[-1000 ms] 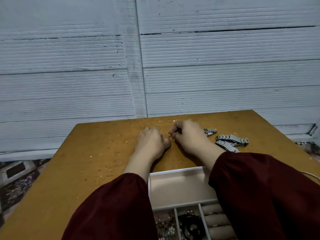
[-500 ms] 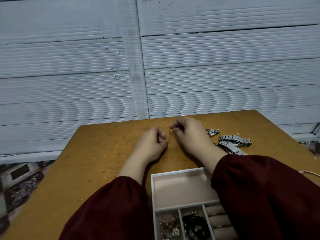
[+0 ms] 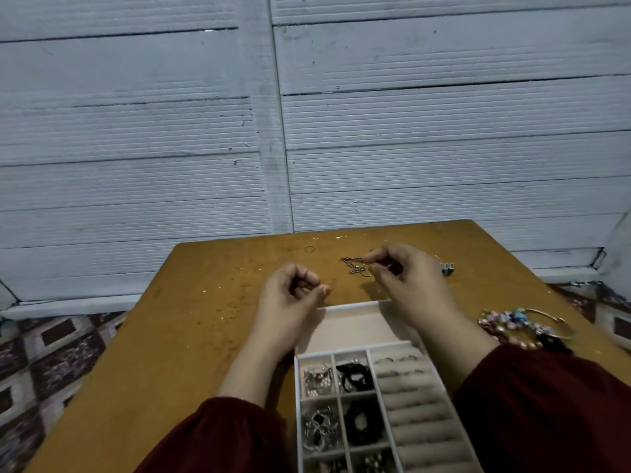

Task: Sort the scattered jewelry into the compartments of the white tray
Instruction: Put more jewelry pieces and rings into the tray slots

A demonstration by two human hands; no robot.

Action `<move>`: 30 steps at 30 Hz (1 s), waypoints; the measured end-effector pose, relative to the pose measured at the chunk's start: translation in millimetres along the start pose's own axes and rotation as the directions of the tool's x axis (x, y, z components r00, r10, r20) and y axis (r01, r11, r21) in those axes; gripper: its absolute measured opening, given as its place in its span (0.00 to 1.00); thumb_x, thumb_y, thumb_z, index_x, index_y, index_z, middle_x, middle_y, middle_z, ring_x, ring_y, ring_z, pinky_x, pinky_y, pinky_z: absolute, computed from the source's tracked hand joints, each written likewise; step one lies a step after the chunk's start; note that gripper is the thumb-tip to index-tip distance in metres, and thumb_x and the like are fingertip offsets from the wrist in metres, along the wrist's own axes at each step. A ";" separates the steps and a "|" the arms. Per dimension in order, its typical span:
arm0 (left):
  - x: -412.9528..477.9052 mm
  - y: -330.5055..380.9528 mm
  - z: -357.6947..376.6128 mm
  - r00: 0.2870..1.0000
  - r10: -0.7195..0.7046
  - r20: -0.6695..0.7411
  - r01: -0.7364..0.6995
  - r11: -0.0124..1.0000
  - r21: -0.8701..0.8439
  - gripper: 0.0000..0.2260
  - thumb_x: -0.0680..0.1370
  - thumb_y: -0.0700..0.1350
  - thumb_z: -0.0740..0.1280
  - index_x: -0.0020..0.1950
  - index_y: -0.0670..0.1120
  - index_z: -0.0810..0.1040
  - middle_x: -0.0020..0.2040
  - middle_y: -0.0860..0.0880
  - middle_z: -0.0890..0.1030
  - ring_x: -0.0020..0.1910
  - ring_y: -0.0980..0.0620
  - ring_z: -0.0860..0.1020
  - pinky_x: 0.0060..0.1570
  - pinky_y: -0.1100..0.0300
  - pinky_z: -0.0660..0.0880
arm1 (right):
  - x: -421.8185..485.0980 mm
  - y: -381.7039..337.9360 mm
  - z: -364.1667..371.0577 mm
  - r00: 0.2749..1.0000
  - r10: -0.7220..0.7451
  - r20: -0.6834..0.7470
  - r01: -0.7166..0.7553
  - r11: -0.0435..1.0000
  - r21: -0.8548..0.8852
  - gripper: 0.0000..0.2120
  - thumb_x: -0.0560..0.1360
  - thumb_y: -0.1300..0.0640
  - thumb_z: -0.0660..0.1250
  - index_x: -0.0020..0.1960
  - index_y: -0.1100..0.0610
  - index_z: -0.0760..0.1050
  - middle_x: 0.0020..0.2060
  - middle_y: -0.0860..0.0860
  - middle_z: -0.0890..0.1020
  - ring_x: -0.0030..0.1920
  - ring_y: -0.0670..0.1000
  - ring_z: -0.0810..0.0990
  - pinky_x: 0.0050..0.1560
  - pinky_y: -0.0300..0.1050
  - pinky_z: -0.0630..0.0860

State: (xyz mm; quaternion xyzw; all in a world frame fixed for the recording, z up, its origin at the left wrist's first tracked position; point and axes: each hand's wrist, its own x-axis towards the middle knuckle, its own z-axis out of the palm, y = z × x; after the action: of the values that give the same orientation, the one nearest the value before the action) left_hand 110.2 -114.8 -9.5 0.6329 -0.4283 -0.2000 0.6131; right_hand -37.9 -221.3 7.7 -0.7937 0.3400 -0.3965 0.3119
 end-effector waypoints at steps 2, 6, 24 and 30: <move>-19.8 7.4 -1.2 1.000 0.021 -0.016 -0.020 1.000 0.019 0.10 0.69 0.35 0.75 0.38 0.47 0.77 0.33 0.53 0.77 0.33 0.58 0.72 0.35 0.65 0.71 | -20.5 -1.3 -10.0 0.999 0.043 -0.013 -0.043 0.998 0.048 0.08 0.74 0.64 0.67 0.44 0.52 0.81 0.40 0.44 0.81 0.40 0.41 0.78 0.42 0.39 0.72; -64.2 22.0 2.0 0.998 0.049 -0.038 -0.045 0.994 0.103 0.08 0.69 0.40 0.76 0.38 0.51 0.80 0.33 0.56 0.79 0.34 0.58 0.73 0.35 0.64 0.71 | -71.8 -8.5 -32.4 0.992 0.126 -0.029 -0.122 0.985 0.119 0.07 0.75 0.62 0.67 0.46 0.51 0.81 0.42 0.43 0.81 0.41 0.39 0.78 0.41 0.33 0.73; -184.8 37.4 44.3 0.845 0.518 -0.132 -0.399 0.776 0.489 0.03 0.73 0.49 0.67 0.43 0.52 0.79 0.42 0.63 0.76 0.45 0.59 0.71 0.42 0.58 0.71 | -195.2 -9.4 -61.7 0.995 -0.003 -0.103 -0.009 0.993 -0.118 0.08 0.72 0.59 0.71 0.42 0.46 0.79 0.37 0.38 0.79 0.44 0.39 0.73 0.39 0.34 0.69; -190.8 29.6 49.1 0.825 0.560 -0.074 -0.445 0.725 0.526 0.03 0.73 0.46 0.67 0.43 0.49 0.79 0.42 0.57 0.80 0.44 0.55 0.72 0.42 0.57 0.71 | -197.2 -10.9 -62.0 0.991 -0.043 -0.129 0.016 0.979 -0.201 0.05 0.71 0.59 0.72 0.42 0.49 0.80 0.35 0.37 0.77 0.43 0.45 0.74 0.44 0.48 0.74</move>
State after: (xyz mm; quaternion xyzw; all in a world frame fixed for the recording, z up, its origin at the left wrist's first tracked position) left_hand -42.3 9.2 -41.6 0.6437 -0.5475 0.1629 0.5093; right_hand -176.5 -73.7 -35.8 -0.7977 0.3864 -0.4169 0.2014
